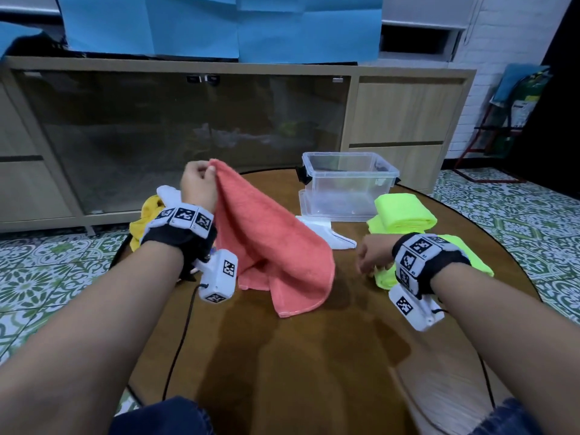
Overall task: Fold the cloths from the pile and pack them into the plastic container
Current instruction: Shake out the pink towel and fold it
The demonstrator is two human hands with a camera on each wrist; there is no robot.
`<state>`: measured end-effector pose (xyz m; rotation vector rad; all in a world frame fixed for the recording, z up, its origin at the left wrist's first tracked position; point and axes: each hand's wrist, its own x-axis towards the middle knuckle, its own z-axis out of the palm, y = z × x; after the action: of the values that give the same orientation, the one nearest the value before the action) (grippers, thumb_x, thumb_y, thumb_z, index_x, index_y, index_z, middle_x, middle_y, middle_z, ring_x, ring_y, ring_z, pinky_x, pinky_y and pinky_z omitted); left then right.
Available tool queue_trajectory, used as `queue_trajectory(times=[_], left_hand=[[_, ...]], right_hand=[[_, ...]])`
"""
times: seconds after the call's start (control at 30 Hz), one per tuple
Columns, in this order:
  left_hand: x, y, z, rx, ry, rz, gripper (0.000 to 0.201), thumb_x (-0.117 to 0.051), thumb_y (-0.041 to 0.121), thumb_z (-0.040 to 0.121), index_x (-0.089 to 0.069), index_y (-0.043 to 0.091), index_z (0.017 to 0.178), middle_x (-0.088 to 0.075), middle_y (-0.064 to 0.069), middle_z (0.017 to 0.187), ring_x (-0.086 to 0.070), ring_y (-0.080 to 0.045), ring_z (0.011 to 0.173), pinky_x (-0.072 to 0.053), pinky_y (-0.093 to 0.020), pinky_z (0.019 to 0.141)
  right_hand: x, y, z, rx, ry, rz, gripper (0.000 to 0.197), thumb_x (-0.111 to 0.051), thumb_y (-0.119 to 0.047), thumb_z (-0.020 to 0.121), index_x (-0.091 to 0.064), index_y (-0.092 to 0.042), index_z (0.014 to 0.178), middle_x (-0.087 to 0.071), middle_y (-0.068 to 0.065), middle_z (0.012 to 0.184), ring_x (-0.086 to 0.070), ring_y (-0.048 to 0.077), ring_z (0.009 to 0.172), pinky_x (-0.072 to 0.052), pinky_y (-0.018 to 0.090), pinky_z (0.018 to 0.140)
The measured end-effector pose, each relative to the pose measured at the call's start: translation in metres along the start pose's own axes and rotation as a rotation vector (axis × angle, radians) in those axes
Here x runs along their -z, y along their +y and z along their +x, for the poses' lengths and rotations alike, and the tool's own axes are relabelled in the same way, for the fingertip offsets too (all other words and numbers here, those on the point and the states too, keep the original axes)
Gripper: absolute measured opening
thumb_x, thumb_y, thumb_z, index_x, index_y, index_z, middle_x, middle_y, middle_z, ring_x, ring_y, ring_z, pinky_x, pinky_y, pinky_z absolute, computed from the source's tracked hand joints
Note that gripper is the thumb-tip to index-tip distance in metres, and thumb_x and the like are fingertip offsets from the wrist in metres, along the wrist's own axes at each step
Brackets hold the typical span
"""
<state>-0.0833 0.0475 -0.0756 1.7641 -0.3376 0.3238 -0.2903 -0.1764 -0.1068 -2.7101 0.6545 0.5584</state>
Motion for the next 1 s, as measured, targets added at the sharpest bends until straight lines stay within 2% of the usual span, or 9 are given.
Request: queue_trajectory(times=[0.13,0.23,0.33,0.47,0.53,0.67,0.73,0.87,1.0], left_hand=[[0.009,-0.027,-0.004,0.02,-0.043,0.119,0.028,-0.043,0.016,0.098,-0.053,0.0,0.119,-0.061,-0.018,0.117,-0.056,-0.029,0.11,-0.039,-0.025,0.082],[0.011,-0.034,-0.004,0.026,-0.08,0.125,0.029,-0.042,0.016,0.099,-0.051,-0.001,0.121,-0.06,-0.02,0.117,-0.056,-0.031,0.109,-0.04,-0.027,0.082],[0.012,-0.035,-0.005,0.022,-0.114,0.142,0.029,-0.041,0.016,0.099,-0.052,0.0,0.121,-0.061,-0.022,0.114,-0.057,-0.033,0.107,-0.042,-0.031,0.084],[0.011,-0.036,-0.011,0.025,-0.163,0.207,0.027,-0.041,0.018,0.098,-0.054,0.006,0.119,-0.064,-0.017,0.111,-0.057,-0.032,0.107,-0.041,-0.036,0.094],[0.009,-0.034,-0.013,0.02,-0.18,0.189,0.026,-0.041,0.017,0.098,-0.054,0.005,0.118,-0.063,-0.018,0.11,-0.057,-0.032,0.105,-0.04,-0.03,0.089],[0.009,-0.034,-0.017,-0.004,-0.221,0.18,0.024,-0.042,0.014,0.098,-0.055,0.003,0.116,-0.064,-0.02,0.108,-0.058,-0.033,0.102,-0.039,-0.027,0.079],[0.01,-0.036,-0.017,0.001,-0.247,0.183,0.024,-0.042,0.014,0.098,-0.055,0.003,0.115,-0.063,-0.018,0.102,-0.057,-0.031,0.095,-0.038,-0.026,0.077],[0.013,-0.04,-0.013,-0.001,-0.241,0.182,0.023,-0.041,0.014,0.099,-0.055,0.004,0.114,-0.055,-0.006,0.087,-0.055,-0.023,0.081,-0.041,-0.029,0.074],[0.014,-0.042,-0.01,0.004,-0.234,0.153,0.02,-0.04,0.014,0.098,-0.053,0.01,0.114,-0.053,0.001,0.072,-0.047,-0.013,0.059,-0.042,-0.029,0.062]], right_hand=[[0.0,0.0,0.011,-0.06,0.15,0.435,0.024,-0.051,-0.023,0.096,-0.054,-0.005,0.08,-0.06,0.004,0.053,-0.05,0.009,0.033,-0.041,0.016,0.039],[-0.008,-0.019,0.02,-0.098,0.125,0.719,0.019,-0.042,-0.027,0.1,-0.043,-0.008,0.101,-0.058,0.007,0.056,-0.049,0.01,0.027,-0.04,0.015,0.034],[-0.027,-0.036,0.033,-0.069,0.092,0.73,0.017,-0.041,-0.027,0.1,-0.041,-0.01,0.105,-0.053,0.009,0.067,-0.05,0.016,0.042,-0.042,0.024,0.043],[-0.049,-0.05,0.047,-0.048,0.187,0.627,0.019,-0.045,-0.019,0.095,-0.046,-0.014,0.077,-0.048,0.007,0.069,-0.04,0.015,0.052,-0.034,0.023,0.049],[-0.052,-0.054,0.052,-0.043,0.191,0.767,0.002,-0.046,-0.015,0.094,-0.047,-0.015,0.093,-0.046,0.006,0.069,-0.039,0.014,0.053,-0.033,0.023,0.049],[-0.053,-0.057,0.057,-0.001,0.188,0.929,0.04,-0.049,-0.012,0.095,-0.041,-0.016,0.134,-0.043,0.003,0.067,-0.042,0.013,0.051,-0.035,0.023,0.046],[-0.053,-0.059,0.057,0.035,0.226,1.008,0.045,-0.048,-0.003,0.093,-0.043,-0.014,0.137,-0.045,0.002,0.065,-0.046,0.008,0.041,-0.035,0.018,0.039],[-0.047,-0.066,0.055,0.033,0.166,1.143,0.053,-0.038,0.012,0.088,-0.041,-0.005,0.139,-0.049,0.005,0.076,-0.046,0.011,0.058,-0.039,0.015,0.042],[-0.039,-0.067,0.05,0.034,0.219,1.147,0.046,-0.04,0.011,0.084,-0.043,0.015,0.129,-0.045,0.009,0.068,-0.041,0.006,0.037,-0.026,0.013,0.039]])
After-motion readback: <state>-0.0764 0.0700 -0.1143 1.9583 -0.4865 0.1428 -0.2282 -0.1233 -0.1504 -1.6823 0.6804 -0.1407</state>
